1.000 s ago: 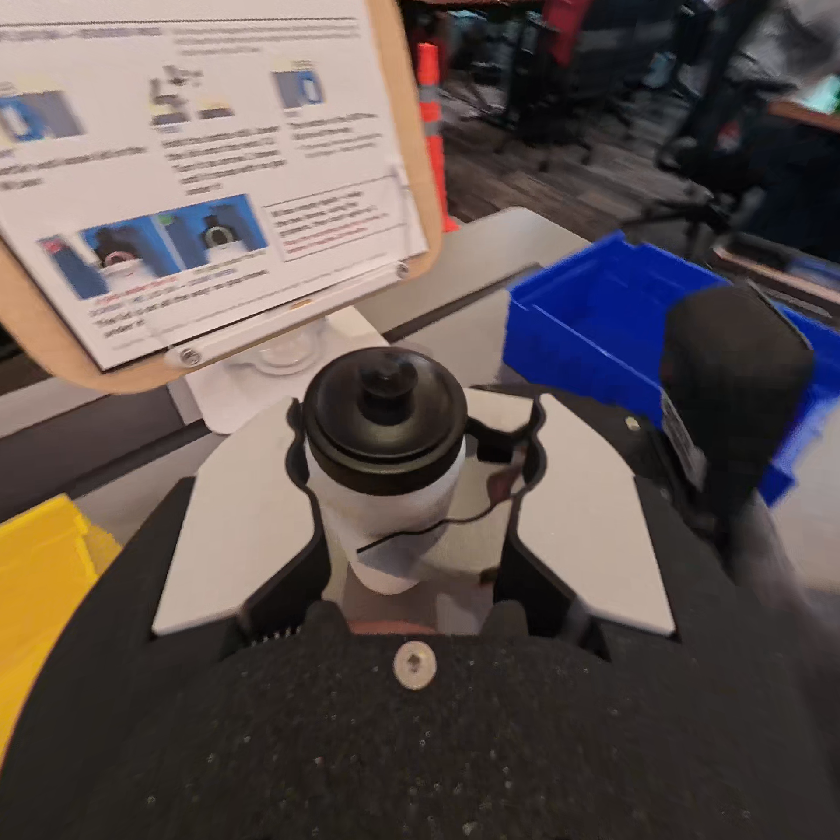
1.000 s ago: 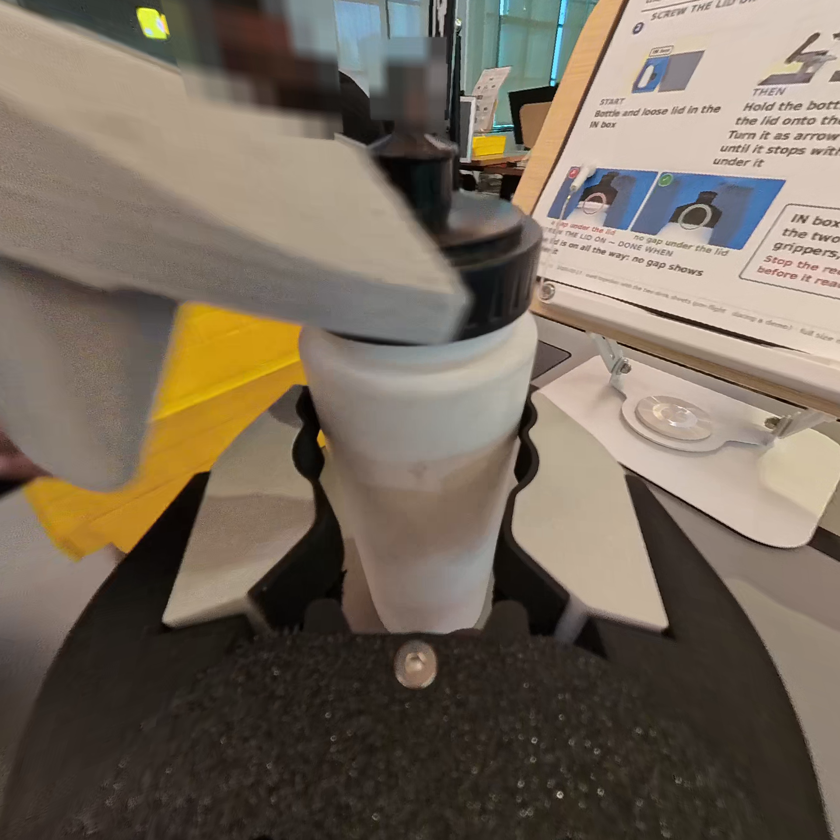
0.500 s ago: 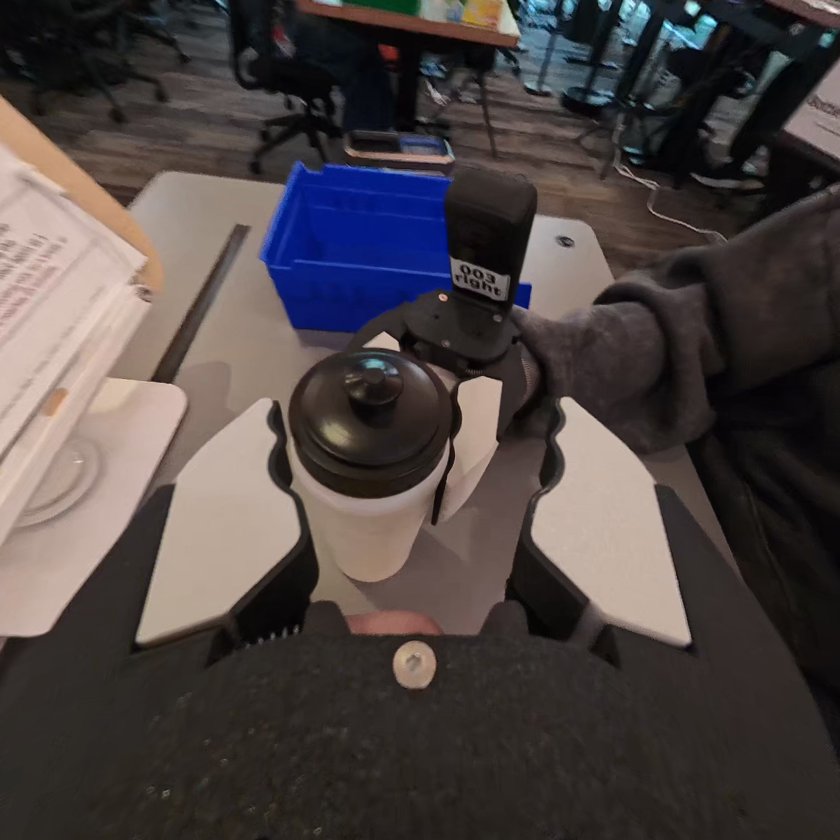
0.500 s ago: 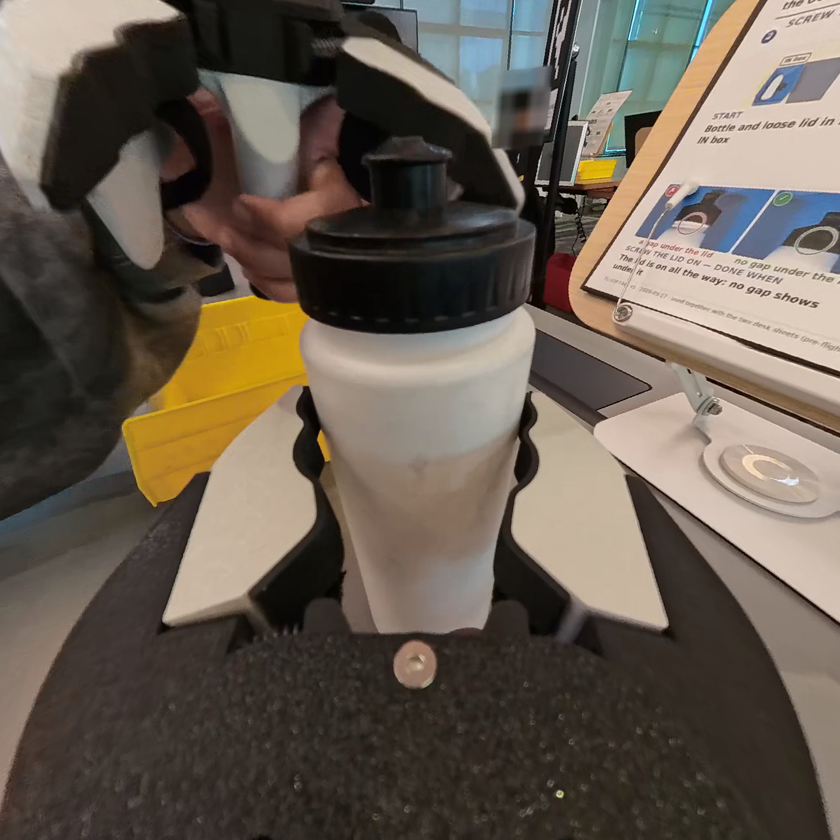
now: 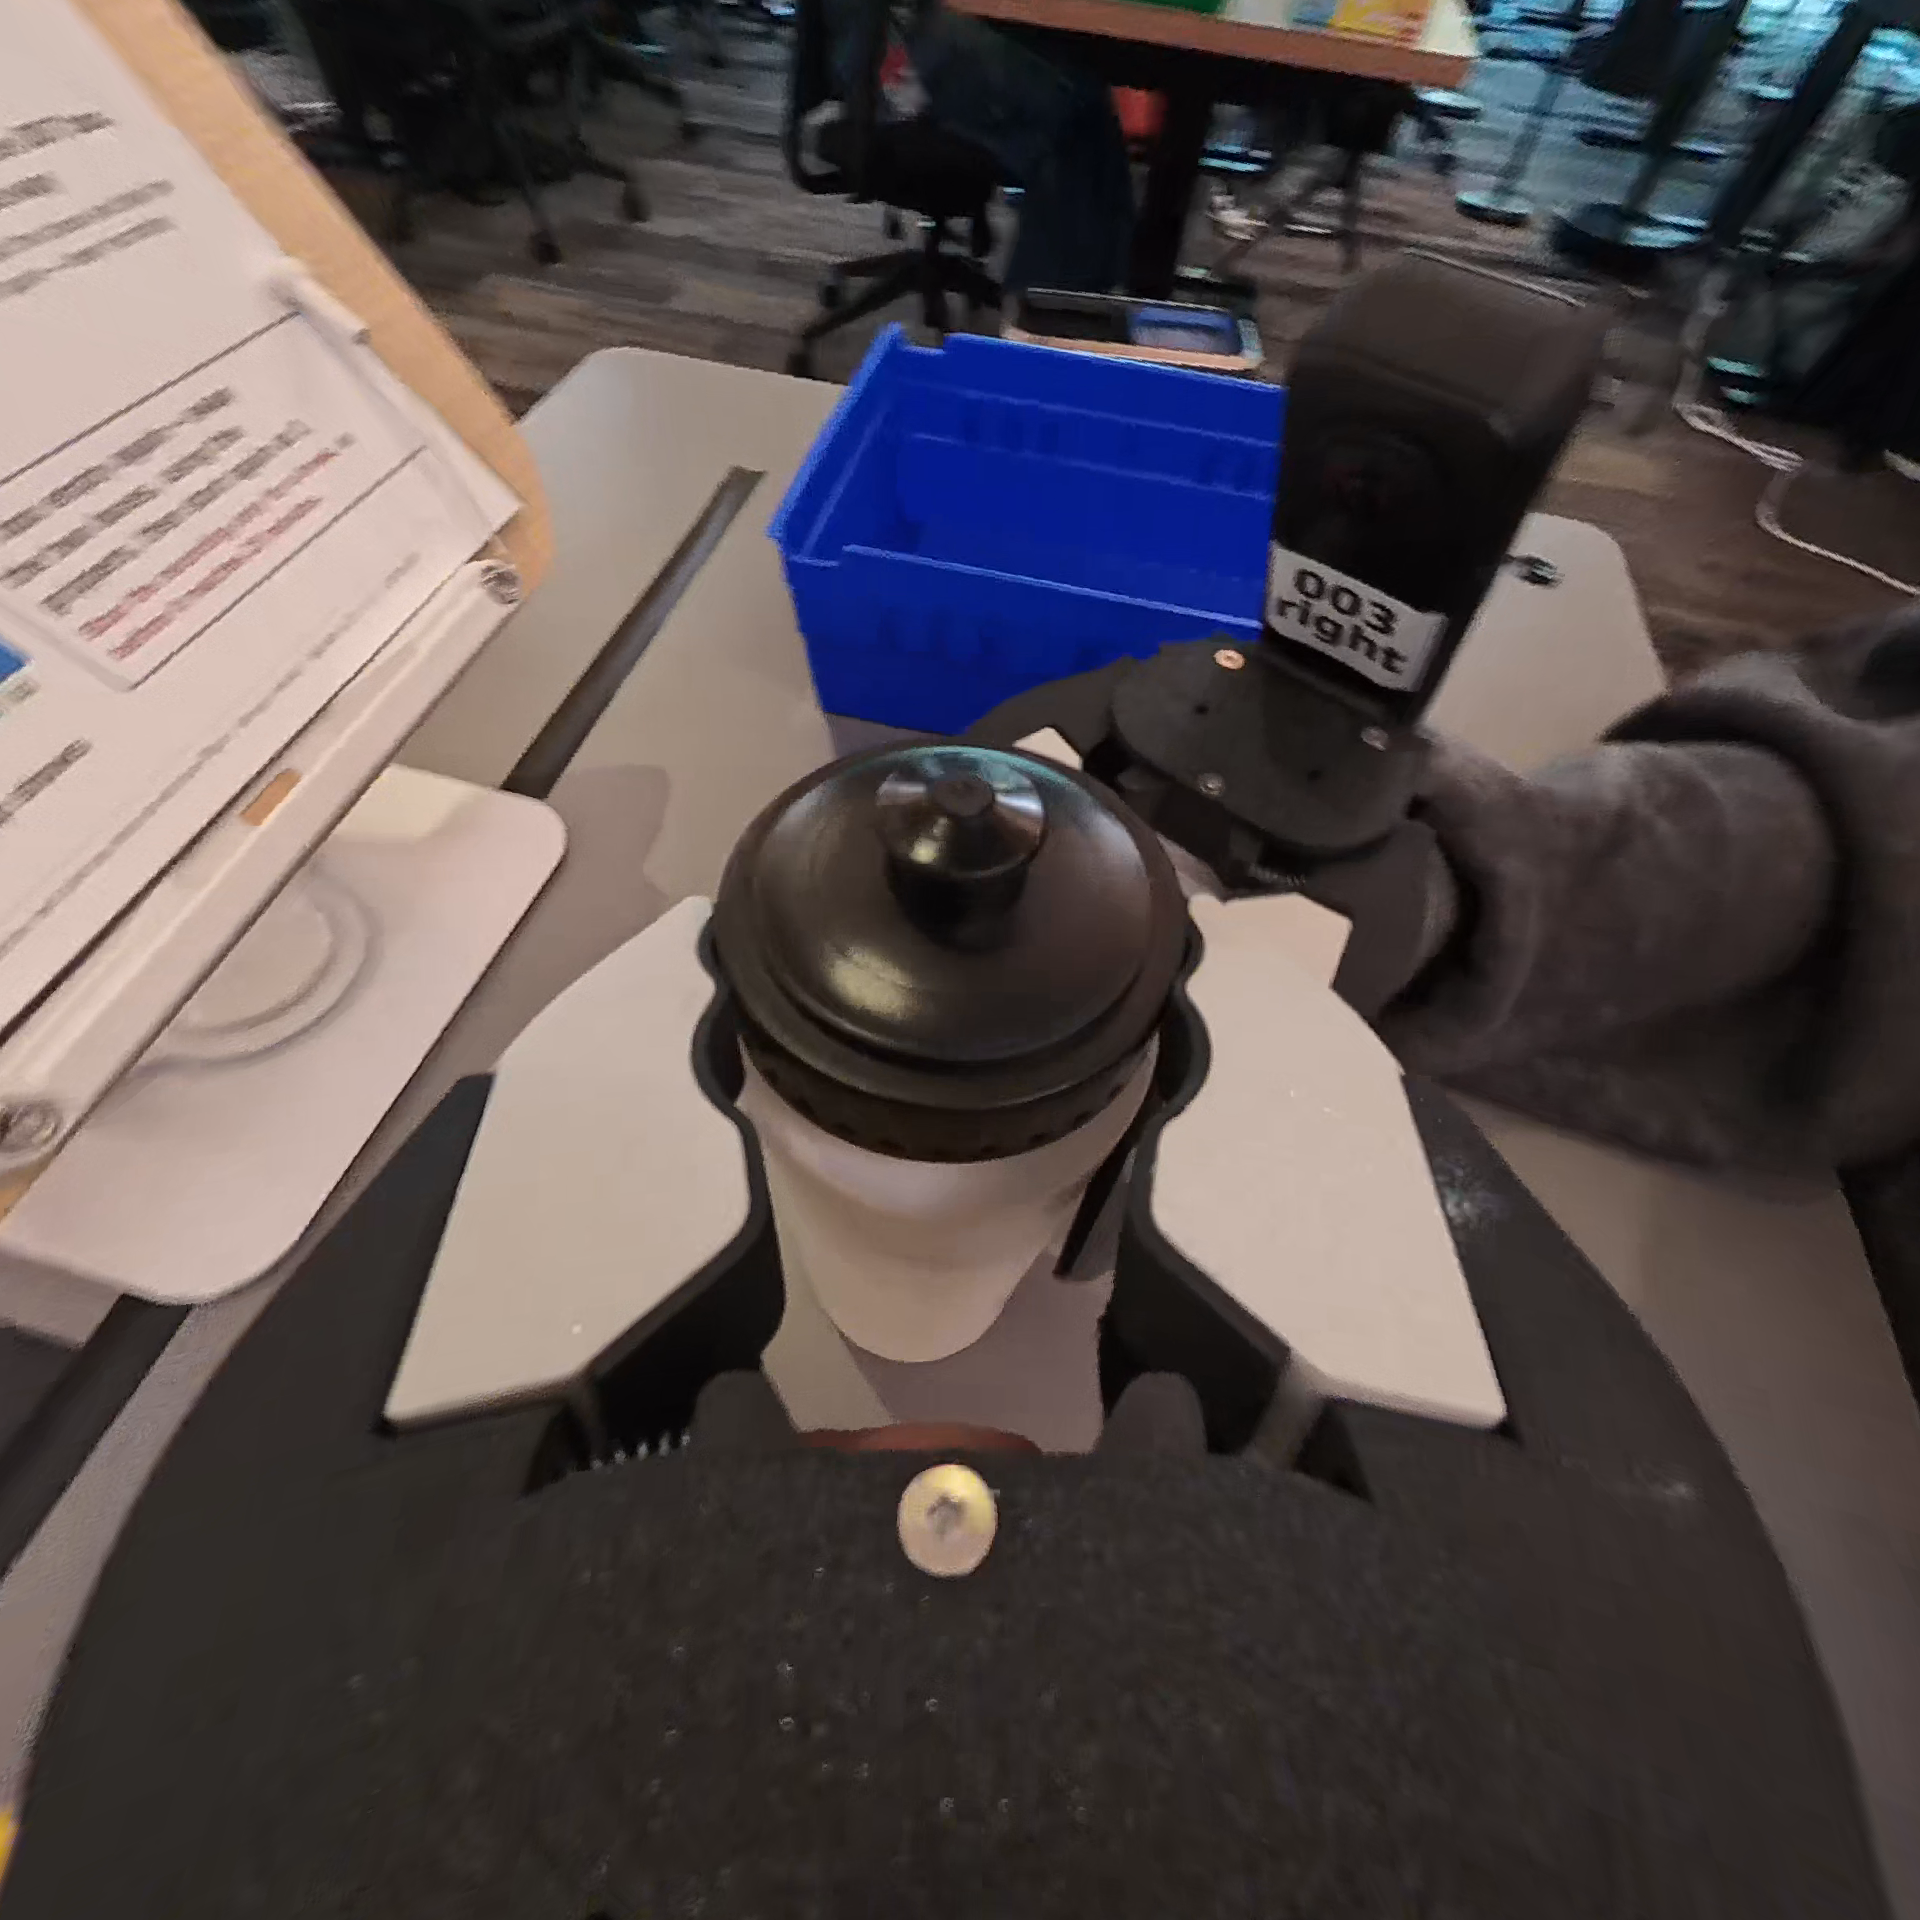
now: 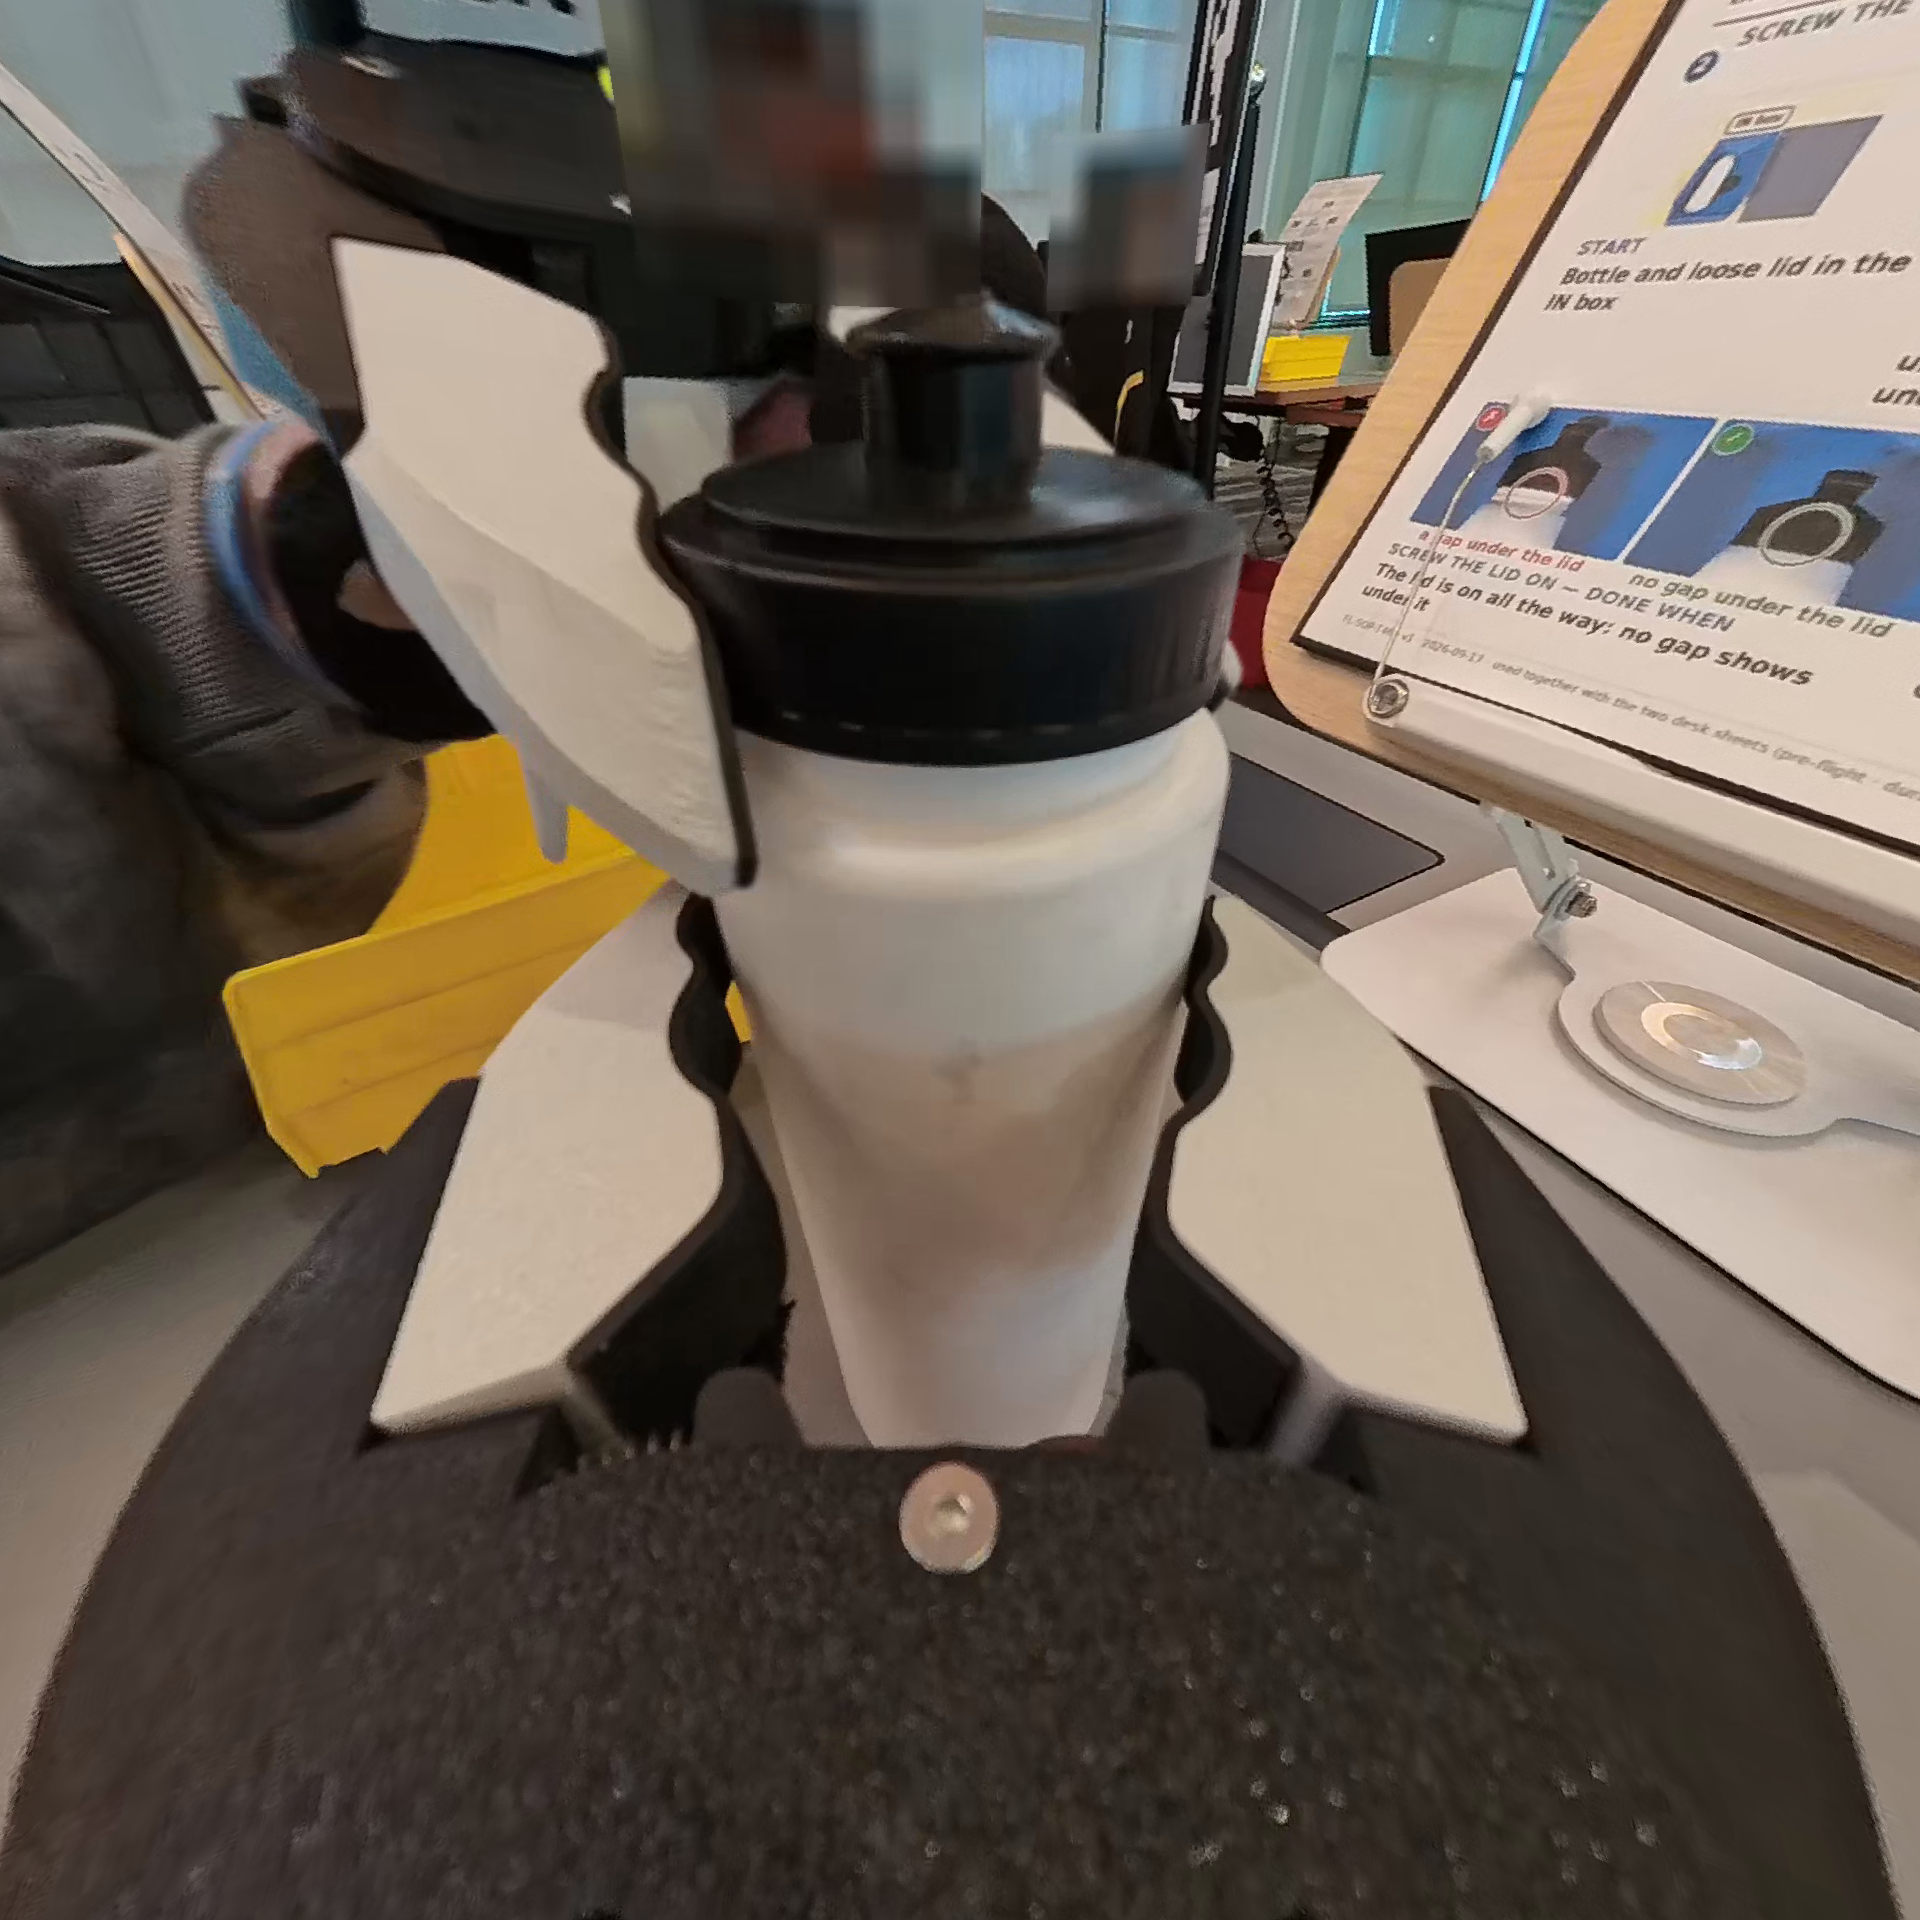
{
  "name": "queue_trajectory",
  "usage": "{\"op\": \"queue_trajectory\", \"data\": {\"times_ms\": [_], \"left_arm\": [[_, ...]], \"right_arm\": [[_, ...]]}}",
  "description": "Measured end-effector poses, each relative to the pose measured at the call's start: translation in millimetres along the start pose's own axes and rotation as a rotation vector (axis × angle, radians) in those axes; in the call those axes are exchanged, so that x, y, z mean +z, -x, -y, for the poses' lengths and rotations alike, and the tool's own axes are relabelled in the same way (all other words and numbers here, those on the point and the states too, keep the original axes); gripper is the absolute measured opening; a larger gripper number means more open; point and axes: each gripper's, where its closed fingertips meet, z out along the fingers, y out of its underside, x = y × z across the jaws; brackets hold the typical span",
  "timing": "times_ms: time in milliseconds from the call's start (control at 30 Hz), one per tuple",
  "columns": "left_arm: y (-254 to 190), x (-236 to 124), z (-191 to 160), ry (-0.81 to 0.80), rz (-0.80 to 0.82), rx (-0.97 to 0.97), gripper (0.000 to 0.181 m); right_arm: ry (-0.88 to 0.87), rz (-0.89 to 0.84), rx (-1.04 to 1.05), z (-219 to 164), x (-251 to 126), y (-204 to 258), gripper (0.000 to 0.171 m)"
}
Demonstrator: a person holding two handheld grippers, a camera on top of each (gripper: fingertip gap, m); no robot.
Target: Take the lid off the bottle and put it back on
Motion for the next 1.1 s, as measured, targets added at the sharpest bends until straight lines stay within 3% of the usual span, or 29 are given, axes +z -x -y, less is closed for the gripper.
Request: {"op": "queue_trajectory", "data": {"times_ms": [300, 500, 567, 633, 833, 1000, 1100], "left_arm": [[17, -2, 1, -0.063, 0.587, -0.269, 0.078], [16, -4, 0, -0.04, 0.733, -0.355, 0.078], [14, -5, 0, -0.014, 0.681, -0.351, 0.079], [4, -4, 2, 0.014, 0.527, -0.293, 0.094], [3, -48, 17, -0.034, 0.232, 0.01, 0.092], [-18, -59, 15, 0.018, -0.261, -0.008, 0.102], [-8, -47, 8, 0.065, -0.356, 0.005, 0.103]], "right_arm": [[0.016, -0.147, -0.02, -1, 1, -6, 0.084], [0.008, -0.147, -0.02, -1, -1, -5, 0.084], [0.006, -0.147, -0.027, -1, 0, -4, 0.084], [0.007, -0.144, -0.019, -1, 0, -4, 0.084], [0.006, -0.051, -0.02, -1, 0, 3, 0.084], [0.012, -0.015, -0.021, -2, 0, 6, 0.084], [0.011, 0.001, -0.024, -1, 1, 7, 0.084]]}}
